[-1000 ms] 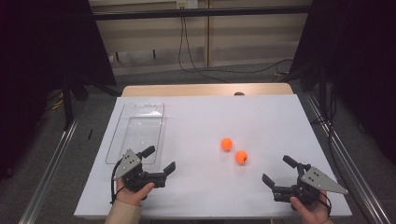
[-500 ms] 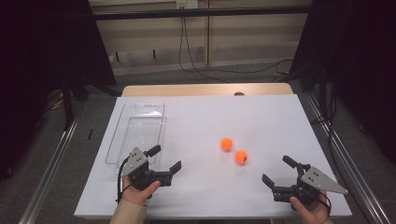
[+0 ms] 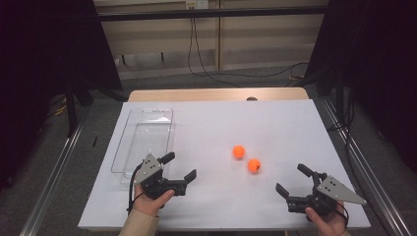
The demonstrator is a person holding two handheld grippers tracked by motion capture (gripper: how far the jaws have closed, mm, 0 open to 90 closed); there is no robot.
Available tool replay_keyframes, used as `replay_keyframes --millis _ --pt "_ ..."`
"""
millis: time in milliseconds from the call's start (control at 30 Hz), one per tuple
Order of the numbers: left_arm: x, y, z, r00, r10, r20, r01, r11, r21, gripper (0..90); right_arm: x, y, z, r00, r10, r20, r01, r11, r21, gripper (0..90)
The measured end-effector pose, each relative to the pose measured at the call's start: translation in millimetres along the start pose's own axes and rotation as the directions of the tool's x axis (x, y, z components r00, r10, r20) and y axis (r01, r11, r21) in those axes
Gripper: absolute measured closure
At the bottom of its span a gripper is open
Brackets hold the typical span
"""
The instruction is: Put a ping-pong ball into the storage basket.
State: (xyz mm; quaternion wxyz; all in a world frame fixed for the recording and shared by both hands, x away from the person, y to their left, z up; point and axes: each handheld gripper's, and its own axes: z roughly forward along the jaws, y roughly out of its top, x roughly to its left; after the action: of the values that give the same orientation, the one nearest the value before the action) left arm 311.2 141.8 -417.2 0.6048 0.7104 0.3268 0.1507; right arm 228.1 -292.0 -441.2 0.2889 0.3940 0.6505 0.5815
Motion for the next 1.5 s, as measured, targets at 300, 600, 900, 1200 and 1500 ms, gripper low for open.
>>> replay_keyframes --millis 300,600,900,1200,1500 --pt "-1.8 0.7 5.1 1.0000 0.005 0.007 -0.005 0.9999 0.010 1.7 -0.6 -0.5 0.2 1.0000 -0.002 -0.004 0.002 1.000 0.006 1.1" --pt "-3.4 2.4 10.4 0.9997 0.014 0.019 -0.015 0.9997 0.019 1.7 -0.9 -0.8 0.6 1.0000 -0.001 -0.006 0.001 1.000 0.009 1.1" --pt "-5.0 2.7 15.8 0.9996 0.013 0.024 -0.014 0.9995 0.028 1.7 -0.9 -0.5 0.7 1.0000 0.004 -0.007 -0.004 1.000 0.007 1.1" --pt "-7.5 3.4 21.2 0.9994 0.010 0.032 -0.011 0.9994 0.032 1.7 -2.4 -0.5 0.9 1.0000 0.003 -0.005 -0.003 1.000 0.005 1.1" --pt "-10.5 3.2 26.8 0.9992 0.010 0.039 -0.012 0.9990 0.042 1.7 -3.3 -1.3 0.9 1.0000 0.008 -0.004 -0.008 1.000 0.006 1.1"
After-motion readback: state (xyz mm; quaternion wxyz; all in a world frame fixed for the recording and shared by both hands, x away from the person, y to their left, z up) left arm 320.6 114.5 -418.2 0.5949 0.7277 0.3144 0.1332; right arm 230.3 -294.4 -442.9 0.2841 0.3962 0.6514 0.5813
